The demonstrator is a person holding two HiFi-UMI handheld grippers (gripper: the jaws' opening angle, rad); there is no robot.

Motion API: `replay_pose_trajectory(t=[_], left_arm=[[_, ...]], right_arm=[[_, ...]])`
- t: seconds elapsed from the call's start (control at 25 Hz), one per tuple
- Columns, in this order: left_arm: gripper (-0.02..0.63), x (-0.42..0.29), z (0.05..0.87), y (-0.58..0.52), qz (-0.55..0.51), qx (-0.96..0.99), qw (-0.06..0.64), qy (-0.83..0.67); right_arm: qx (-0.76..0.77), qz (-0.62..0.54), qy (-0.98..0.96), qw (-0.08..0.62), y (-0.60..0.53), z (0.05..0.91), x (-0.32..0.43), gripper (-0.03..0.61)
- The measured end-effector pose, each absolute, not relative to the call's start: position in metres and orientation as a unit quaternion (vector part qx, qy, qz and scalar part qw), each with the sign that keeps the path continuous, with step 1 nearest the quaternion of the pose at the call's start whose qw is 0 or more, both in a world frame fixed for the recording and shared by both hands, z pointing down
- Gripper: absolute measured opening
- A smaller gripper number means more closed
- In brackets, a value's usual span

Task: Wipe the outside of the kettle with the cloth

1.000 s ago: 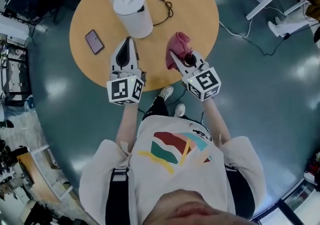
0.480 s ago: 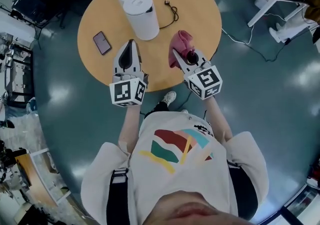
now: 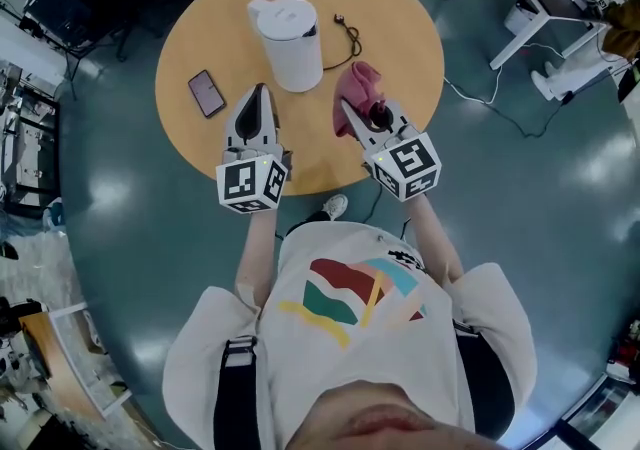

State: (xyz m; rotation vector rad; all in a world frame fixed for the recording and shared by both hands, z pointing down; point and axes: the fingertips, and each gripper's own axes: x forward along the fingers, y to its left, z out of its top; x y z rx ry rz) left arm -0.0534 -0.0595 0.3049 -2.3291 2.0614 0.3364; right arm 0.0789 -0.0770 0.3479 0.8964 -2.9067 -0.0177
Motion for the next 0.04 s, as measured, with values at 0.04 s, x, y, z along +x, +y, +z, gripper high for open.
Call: replay_pose_trajectory(t=[0.04], left_arm=[[0.044, -0.0531, 0.3057, -0.0600, 0.106, -0.747, 0.003, 0.657]], right_arm=[[0.294, -0.004, -0.955, 0.048, -0.0764, 0.3467, 0.0782, 0.038]])
